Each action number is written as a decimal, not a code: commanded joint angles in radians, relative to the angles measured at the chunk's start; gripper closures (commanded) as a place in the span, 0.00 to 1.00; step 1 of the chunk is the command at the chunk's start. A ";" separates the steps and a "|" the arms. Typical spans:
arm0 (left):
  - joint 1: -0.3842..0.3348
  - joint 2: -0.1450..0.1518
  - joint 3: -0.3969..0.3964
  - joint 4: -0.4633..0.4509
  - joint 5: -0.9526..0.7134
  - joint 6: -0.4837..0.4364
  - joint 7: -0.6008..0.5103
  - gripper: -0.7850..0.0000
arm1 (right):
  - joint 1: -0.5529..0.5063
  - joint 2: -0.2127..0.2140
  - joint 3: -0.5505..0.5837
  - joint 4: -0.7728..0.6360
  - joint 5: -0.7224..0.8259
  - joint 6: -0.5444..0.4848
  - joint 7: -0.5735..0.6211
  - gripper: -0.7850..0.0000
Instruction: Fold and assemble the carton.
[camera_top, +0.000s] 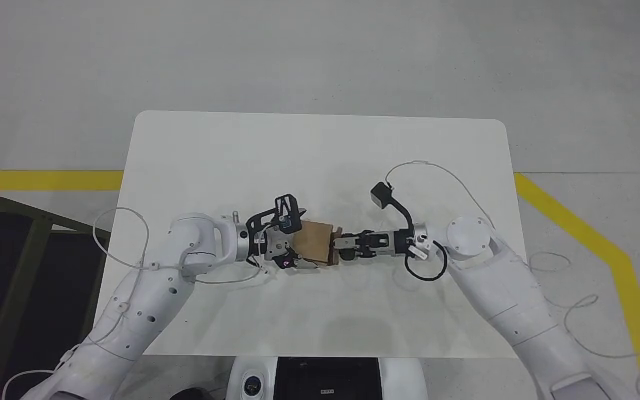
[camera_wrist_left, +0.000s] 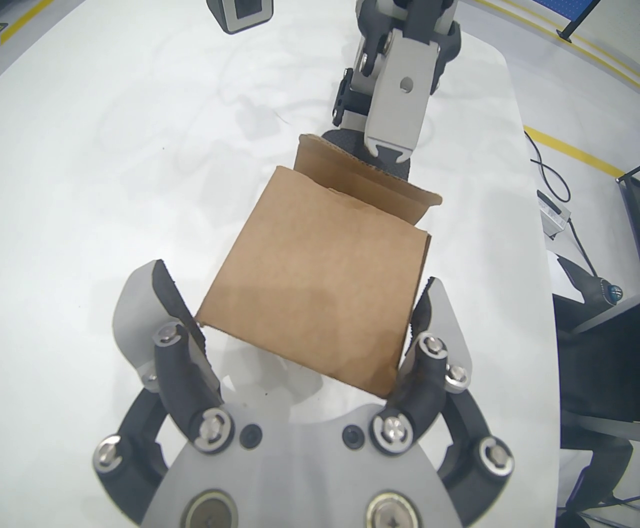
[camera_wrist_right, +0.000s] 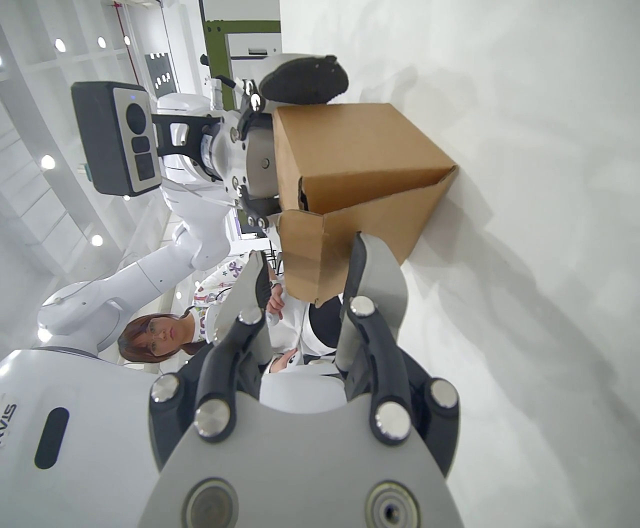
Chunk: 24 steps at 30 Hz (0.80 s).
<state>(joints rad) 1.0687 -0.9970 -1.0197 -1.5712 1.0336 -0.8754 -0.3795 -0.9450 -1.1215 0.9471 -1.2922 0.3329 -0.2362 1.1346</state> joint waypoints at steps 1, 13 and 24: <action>0.000 0.000 0.000 -0.001 0.000 -0.001 0.000 0.00 | 0.002 -0.001 -0.002 0.003 0.001 0.002 0.002 0.65; -0.001 0.001 0.002 0.000 0.005 -0.006 0.004 0.00 | 0.018 -0.004 -0.013 0.017 -0.029 0.016 0.020 0.76; -0.001 0.001 0.003 0.001 0.005 -0.004 0.007 0.00 | 0.018 0.000 -0.009 0.016 -0.069 0.033 0.025 0.81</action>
<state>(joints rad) 1.0677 -0.9963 -1.0169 -1.5696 1.0387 -0.8794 -0.3728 -0.9261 -1.1219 0.9375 -1.2745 0.2640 -0.2040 1.1593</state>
